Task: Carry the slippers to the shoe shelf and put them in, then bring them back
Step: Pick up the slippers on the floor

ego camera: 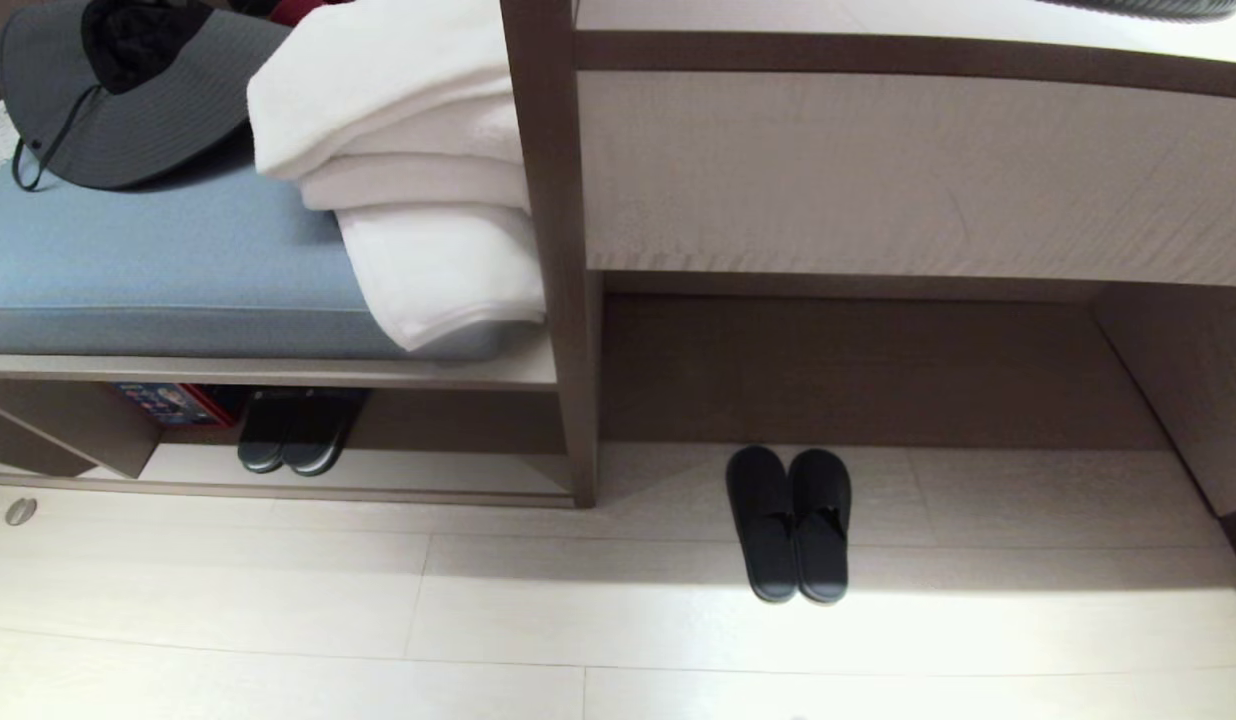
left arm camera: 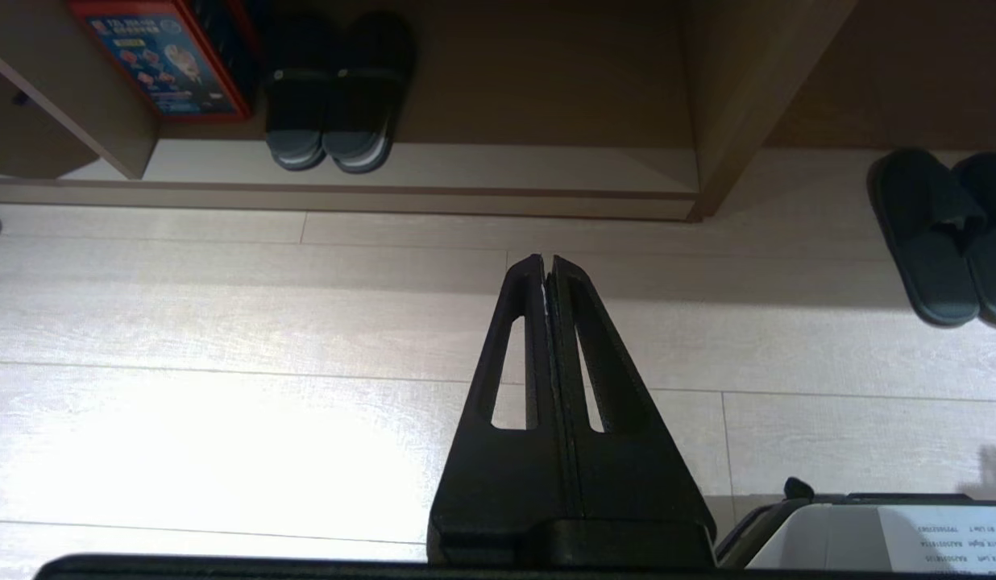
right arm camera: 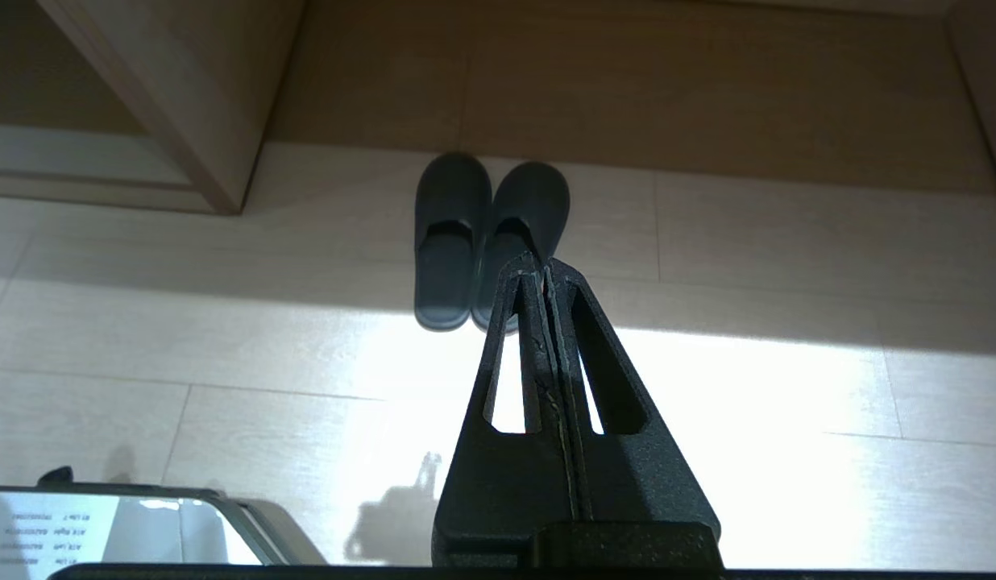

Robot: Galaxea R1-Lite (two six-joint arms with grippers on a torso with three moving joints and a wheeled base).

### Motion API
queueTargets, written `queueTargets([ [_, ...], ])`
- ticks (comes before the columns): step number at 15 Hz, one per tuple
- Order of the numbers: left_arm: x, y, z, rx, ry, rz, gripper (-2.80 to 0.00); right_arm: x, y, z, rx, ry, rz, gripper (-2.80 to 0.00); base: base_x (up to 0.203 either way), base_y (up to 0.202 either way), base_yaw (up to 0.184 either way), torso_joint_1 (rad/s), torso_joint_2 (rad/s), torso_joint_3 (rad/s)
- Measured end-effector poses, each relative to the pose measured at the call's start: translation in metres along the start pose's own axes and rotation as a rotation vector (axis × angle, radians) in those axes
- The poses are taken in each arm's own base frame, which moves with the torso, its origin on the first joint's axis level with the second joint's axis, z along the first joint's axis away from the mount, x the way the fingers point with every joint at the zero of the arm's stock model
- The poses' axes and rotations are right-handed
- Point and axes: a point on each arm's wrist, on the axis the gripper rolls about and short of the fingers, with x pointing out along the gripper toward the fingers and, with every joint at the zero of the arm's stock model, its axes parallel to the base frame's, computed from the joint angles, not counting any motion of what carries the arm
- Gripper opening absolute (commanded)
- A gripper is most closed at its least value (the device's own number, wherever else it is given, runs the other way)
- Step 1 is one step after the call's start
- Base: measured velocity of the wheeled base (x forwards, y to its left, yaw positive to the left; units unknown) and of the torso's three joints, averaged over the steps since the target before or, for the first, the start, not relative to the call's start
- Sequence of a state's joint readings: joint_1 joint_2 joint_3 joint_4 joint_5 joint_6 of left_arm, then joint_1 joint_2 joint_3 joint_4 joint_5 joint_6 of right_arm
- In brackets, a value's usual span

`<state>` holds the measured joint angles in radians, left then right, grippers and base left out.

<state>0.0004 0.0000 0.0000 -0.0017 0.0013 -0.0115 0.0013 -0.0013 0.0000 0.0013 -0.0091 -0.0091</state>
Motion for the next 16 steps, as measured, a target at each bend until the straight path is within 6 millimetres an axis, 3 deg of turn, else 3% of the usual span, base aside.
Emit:
queueTargets([
  [16,0.0000,0.0000,0.0000,0.000,0.000,0.000,-2.80,0.0000,0.0000,0.0000,0.000,0.000,-0.001,-2.80,0.000,0.000,0.000,0.003,0.00,-0.197],
])
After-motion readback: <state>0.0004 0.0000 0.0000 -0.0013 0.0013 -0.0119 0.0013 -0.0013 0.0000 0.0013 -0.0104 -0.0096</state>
